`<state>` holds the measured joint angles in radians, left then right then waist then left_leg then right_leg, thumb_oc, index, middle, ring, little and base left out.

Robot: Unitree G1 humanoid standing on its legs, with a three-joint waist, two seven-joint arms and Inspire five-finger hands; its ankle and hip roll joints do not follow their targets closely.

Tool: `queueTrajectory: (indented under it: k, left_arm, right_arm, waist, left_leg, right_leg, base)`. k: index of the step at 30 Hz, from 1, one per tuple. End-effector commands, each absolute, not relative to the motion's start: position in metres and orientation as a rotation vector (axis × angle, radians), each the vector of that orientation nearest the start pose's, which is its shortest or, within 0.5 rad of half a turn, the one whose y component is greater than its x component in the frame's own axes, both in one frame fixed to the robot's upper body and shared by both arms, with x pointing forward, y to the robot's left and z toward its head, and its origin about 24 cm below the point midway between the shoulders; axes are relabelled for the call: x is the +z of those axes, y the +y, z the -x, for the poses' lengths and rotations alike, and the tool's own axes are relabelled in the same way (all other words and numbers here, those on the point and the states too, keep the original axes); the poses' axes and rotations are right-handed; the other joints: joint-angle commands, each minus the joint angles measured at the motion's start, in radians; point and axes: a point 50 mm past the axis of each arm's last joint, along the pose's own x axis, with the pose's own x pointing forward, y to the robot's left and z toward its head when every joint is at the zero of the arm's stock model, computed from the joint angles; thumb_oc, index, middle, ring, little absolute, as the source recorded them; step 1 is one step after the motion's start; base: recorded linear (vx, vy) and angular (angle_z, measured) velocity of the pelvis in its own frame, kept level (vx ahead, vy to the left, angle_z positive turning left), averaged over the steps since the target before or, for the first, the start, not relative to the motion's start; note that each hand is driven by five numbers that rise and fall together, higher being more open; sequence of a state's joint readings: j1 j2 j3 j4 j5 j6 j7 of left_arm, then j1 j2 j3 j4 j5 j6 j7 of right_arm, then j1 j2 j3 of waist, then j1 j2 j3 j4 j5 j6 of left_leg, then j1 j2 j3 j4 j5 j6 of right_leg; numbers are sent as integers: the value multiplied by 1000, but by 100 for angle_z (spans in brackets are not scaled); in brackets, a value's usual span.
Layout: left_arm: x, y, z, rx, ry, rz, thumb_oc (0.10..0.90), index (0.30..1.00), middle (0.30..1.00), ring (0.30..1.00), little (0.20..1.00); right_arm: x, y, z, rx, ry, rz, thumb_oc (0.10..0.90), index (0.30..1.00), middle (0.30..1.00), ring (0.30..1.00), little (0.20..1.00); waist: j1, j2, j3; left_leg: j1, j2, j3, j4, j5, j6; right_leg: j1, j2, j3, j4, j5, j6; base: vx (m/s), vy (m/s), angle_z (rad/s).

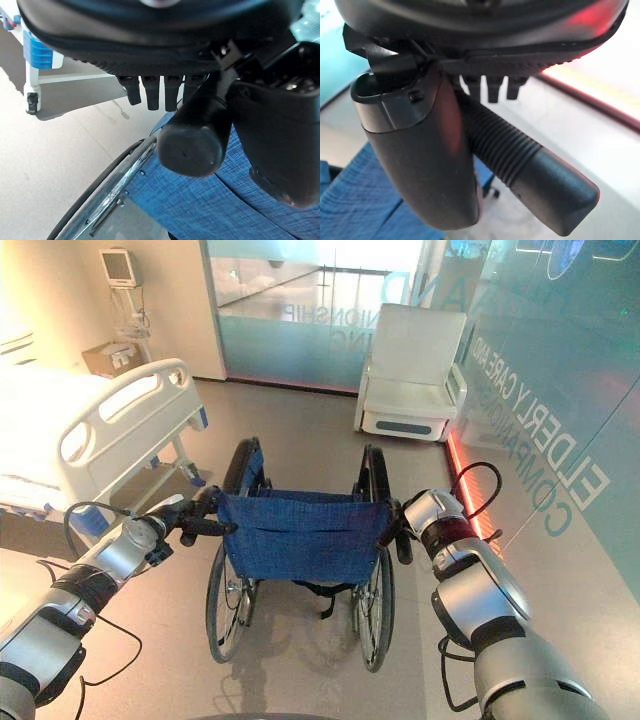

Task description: Push the wheelchair next to the bed

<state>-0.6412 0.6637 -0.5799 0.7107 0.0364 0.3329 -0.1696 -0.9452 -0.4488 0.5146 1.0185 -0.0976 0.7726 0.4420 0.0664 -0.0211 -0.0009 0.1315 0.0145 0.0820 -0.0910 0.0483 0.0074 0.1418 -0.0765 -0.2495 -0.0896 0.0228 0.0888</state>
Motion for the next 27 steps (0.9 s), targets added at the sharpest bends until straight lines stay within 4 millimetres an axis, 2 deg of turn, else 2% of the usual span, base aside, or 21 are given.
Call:
queueTrajectory:
  k: [1, 2, 4, 5, 9, 13, 20, 27]
  left_arm:
    - [67, 258, -357, -117, 514, -1012, 776, 865, 865, 865, 865]
    - [66, 258, -356, -107, 501, -1003, 632, 648, 648, 648, 648]
    - [67, 257, -356, -86, 476, -990, 543, 514, 514, 514, 514]
    - [66, 256, -356, -77, 463, -982, 400, 300, 300, 300, 300]
    - [56, 250, -348, -49, 417, -933, 400, 300, 300, 300, 300]
    - [44, 248, -338, -31, 410, -903, 400, 300, 300, 300, 300]
    - [32, 247, -327, -41, 444, -888, 400, 300, 300, 300, 300]
    - [27, 253, -325, -20, 509, -867, 400, 300, 300, 300, 300]
  right_arm:
    - [-28, -242, -292, 168, 1412, 526, 400, 300, 300, 300, 300]
    - [-29, -241, -294, 143, 1367, 527, 400, 300, 300, 300, 300]
    - [-27, -238, -302, 106, 1269, 526, 400, 300, 300, 300, 300]
    - [-26, -236, -306, 88, 1207, 536, 400, 300, 300, 300, 300]
    - [-13, -222, -326, 0, 945, 595, 400, 300, 300, 300, 300]
    - [0, -212, -335, -29, 774, 652, 400, 300, 300, 300, 300]
    - [10, -202, -335, 42, 652, 735, 400, 300, 300, 300, 300]
    - [13, -207, -335, 90, 663, 794, 400, 300, 300, 300, 300]
  waist:
    - [10, 17, 63]
    - [9, 18, 62]
    - [7, 19, 60]
    - [6, 19, 60]
    - [-1, 24, 66]
    - [-11, 30, 74]
    - [-23, 34, 81]
    - [-29, 31, 81]
  left_leg:
    - [-7, -87, 0, 4, -59, 22]
    - [-7, -86, 0, 4, -59, 23]
    - [-6, -85, 3, 4, -60, 22]
    - [-6, -85, 3, 4, -60, 22]
    - [-4, -84, 4, 4, -62, 22]
    - [-5, -83, 6, 4, -64, 22]
    - [0, -80, 16, 4, -68, 22]
    - [3, -78, 26, 4, -69, 22]
  right_leg:
    - [-3, 11, 7, 21, -7, -7]
    - [-3, 11, 9, 21, -7, -7]
    - [-3, 11, 10, 20, -5, -6]
    - [-3, 11, 11, 19, -5, -6]
    - [-6, 11, 20, 24, -6, -6]
    - [-13, 11, 29, 29, -8, -6]
    - [-13, 11, 37, 32, -10, -5]
    - [-14, 8, 38, 36, -12, -2]
  base:
    - [0, 0, 0]
    - [11, 18, -3]
    - [9, 12, -4]
    - [0, 0, 0]
    - [0, 0, 0]
    - [0, 0, 0]
    - [10, 4, 1]
    - [35, 15, 0]
